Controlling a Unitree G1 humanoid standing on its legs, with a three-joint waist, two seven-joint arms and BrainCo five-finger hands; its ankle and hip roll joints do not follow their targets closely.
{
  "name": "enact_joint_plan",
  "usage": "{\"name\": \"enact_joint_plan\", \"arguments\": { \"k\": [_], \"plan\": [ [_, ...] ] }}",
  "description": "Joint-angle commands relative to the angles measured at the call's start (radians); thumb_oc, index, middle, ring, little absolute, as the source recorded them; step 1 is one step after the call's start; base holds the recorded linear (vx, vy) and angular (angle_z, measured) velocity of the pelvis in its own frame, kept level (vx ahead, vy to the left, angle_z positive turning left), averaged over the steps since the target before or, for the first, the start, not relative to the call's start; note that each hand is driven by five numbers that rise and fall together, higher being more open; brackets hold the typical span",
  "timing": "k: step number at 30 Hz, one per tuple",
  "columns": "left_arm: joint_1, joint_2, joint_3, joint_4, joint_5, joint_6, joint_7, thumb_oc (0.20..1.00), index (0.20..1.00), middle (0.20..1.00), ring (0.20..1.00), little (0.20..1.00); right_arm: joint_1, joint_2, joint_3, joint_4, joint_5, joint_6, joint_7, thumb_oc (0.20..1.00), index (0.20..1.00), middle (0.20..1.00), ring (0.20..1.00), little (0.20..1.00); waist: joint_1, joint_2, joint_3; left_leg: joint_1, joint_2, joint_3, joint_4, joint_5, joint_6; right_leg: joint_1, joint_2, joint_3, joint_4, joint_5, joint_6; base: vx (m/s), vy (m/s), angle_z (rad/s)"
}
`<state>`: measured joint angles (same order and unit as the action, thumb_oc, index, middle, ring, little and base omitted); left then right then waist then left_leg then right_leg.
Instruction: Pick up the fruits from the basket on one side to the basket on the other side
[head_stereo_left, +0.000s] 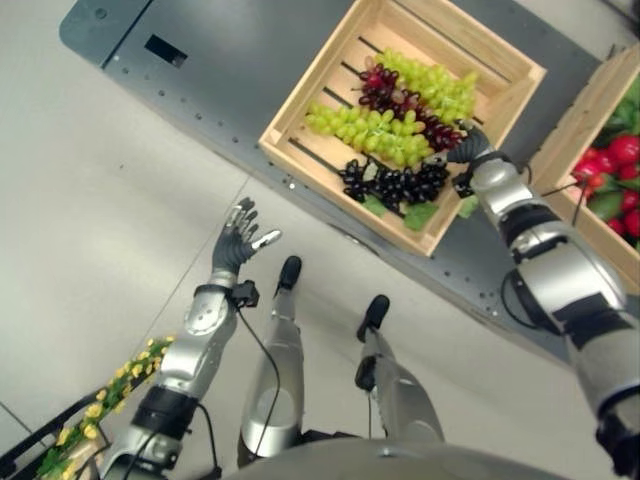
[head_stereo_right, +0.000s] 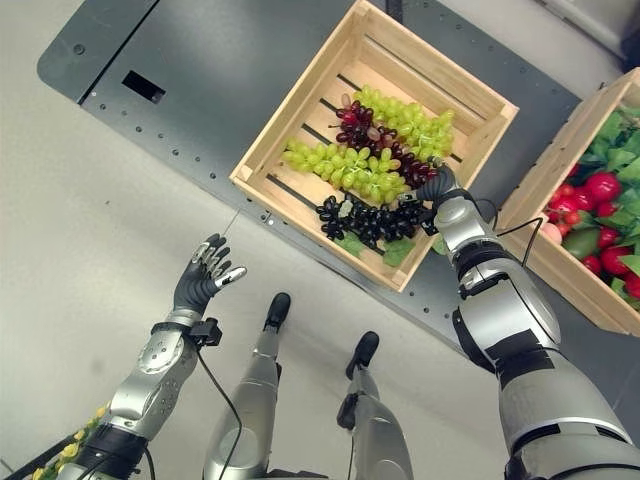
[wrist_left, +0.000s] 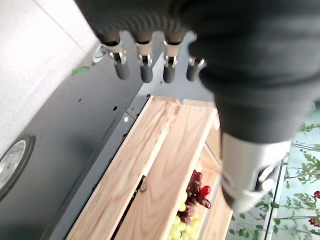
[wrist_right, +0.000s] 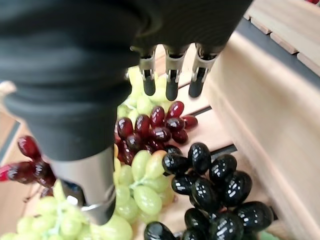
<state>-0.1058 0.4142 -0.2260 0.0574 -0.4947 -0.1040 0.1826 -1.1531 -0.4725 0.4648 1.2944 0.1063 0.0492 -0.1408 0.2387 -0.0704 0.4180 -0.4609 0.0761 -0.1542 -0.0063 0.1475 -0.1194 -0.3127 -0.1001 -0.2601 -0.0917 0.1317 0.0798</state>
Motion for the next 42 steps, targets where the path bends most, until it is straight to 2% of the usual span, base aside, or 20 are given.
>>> {"name": "enact_joint_plan", "arguments": {
  "k": [1,5,11,15,19,23,27,34,42],
  "plan": [
    [-0.001,-0.009,-0.032,-0.12,-0.012,-0.057,0.005,1.0,1.0,1.0,1.0,1.0,-0.011,-0.085,0.041,0.031,-0.036,0.007,-0.014,1.0,1.0,1.0,1.0,1.0,0.0,0.032,-0.013,0.007,-0.071,0.031,-0.081,0.006,0.032,0.06,-0.02,-0.015,0.004,-0.058,0.104,0.0,0.0,0.0],
    [-0.027,-0.024,-0.033,-0.108,-0.007,-0.058,0.024,1.0,1.0,1.0,1.0,1.0,0.037,-0.041,0.034,-0.045,-0.008,-0.006,-0.022,1.0,1.0,1.0,1.0,1.0,-0.013,0.029,-0.002,0.001,-0.07,0.033,-0.081,0.007,0.033,0.052,-0.02,-0.008,0.004,-0.058,0.105,0.0,0.0,0.0],
    [-0.017,-0.038,0.003,-0.081,0.004,-0.045,0.062,1.0,1.0,1.0,1.0,1.0,0.16,0.039,0.072,-0.341,-0.032,-0.028,-0.013,1.0,1.0,1.0,1.0,1.0,-0.05,0.006,0.013,0.001,-0.062,0.043,-0.081,0.003,0.034,0.044,-0.015,0.009,0.004,-0.059,0.1,0.0,0.0,-0.01],
    [-0.01,-0.041,0.011,-0.075,-0.004,-0.043,0.076,1.0,1.0,1.0,1.0,1.0,0.188,0.072,0.063,-0.396,-0.029,-0.03,-0.013,1.0,1.0,1.0,1.0,1.0,-0.064,0.0,0.019,0.003,-0.059,0.048,-0.081,0.001,0.037,0.041,-0.015,0.017,0.004,-0.058,0.096,-0.01,-0.001,-0.07],
    [-0.016,-0.044,0.004,-0.074,-0.012,-0.044,0.083,1.0,1.0,1.0,1.0,1.0,0.187,0.085,0.045,-0.357,-0.023,-0.034,-0.035,1.0,1.0,1.0,1.0,1.0,-0.063,0.001,0.024,0.001,-0.059,0.048,-0.081,0.002,0.037,0.035,-0.013,0.023,0.004,-0.055,0.094,-0.02,0.001,-0.04],
    [-0.014,-0.045,0.013,-0.075,-0.001,-0.039,0.091,1.0,1.0,1.0,1.0,1.0,0.25,0.114,0.069,-0.424,-0.081,-0.023,-0.02,1.0,1.0,1.0,1.0,1.0,-0.072,-0.006,0.029,0.004,-0.055,0.052,-0.081,0.0,0.039,0.034,-0.011,0.026,0.004,-0.054,0.094,0.0,0.0,0.0],
    [-0.001,-0.045,0.015,-0.074,0.004,-0.037,0.093,1.0,1.0,1.0,1.0,1.0,0.253,0.118,0.1,-0.42,-0.156,-0.006,0.0,1.0,1.0,1.0,1.0,1.0,-0.076,-0.011,0.029,0.005,-0.053,0.047,-0.081,-0.001,0.039,0.036,-0.011,0.025,0.004,-0.055,0.093,0.0,0.0,0.0],
    [-0.012,-0.031,0.008,-0.083,0.0,-0.05,0.091,1.0,1.0,1.0,1.0,1.0,0.151,0.066,0.166,-0.231,-0.282,0.016,0.005,1.0,1.0,1.0,1.0,1.0,-0.066,-0.012,0.037,-0.002,-0.055,0.047,-0.081,0.004,0.038,0.03,-0.01,0.026,0.004,-0.048,0.096,0.0,0.002,0.0],
    [-0.016,-0.024,0.034,-0.075,0.015,-0.045,0.094,1.0,1.0,1.0,1.0,1.0,0.15,-0.008,0.193,-0.333,-0.291,0.016,0.038,1.0,1.0,1.0,1.0,1.0,-0.077,-0.039,0.038,0.001,-0.052,0.047,-0.081,0.002,0.036,0.036,-0.006,0.025,0.004,-0.049,0.098,0.0,0.0,0.0]
  ]
}}
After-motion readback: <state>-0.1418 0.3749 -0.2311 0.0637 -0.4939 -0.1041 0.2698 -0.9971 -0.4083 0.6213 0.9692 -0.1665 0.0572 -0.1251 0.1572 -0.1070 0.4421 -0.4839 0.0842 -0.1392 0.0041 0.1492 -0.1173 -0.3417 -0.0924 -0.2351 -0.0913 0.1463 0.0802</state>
